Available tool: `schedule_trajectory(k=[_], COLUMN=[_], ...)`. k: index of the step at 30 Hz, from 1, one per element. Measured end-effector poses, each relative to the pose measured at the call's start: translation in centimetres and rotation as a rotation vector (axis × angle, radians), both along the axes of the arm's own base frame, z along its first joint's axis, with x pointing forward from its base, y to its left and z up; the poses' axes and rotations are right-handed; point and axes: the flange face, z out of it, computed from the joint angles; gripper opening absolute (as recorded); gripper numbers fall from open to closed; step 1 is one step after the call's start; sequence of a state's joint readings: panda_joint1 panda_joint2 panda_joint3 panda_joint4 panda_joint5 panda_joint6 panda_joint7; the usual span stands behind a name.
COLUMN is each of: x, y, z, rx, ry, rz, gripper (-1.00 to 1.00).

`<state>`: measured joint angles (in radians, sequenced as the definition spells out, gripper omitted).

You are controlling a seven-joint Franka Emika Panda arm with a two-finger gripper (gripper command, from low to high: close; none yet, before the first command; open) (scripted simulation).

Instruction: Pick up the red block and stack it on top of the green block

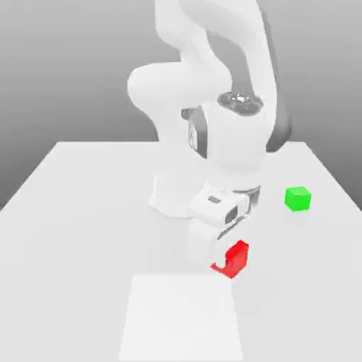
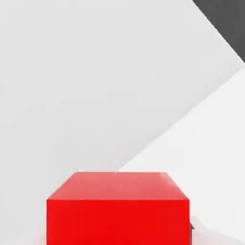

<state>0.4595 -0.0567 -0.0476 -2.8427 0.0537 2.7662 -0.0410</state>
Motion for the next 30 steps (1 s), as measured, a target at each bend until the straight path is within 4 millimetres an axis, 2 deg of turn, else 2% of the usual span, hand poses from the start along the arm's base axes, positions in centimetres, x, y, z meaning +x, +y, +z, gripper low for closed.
schedule_trajectory(k=[3,7,14,18,22,25,27,30], x=[-2.8,-6.9,-15.7,-21.3,-27.0,-31.7,-33.4,-33.9], y=[4.3,8.8,14.8,16.9,17.9,18.4,18.5,18.5], z=[0.3,0.7,1.6,2.1,2.7,1.8,0.5,-1.1], rx=[0.009,0.018,0.028,0.029,0.028,0.052,0.071,0.078], ry=[0.006,0.011,0.009,0.003,-0.006,0.015,0.036,0.044], rz=[0.286,0.635,1.244,1.592,1.941,2.202,2.285,2.307], gripper=[-1.0,-1.0,-1.0,-1.0,-1.0,-1.0,-1.0,-1.0])
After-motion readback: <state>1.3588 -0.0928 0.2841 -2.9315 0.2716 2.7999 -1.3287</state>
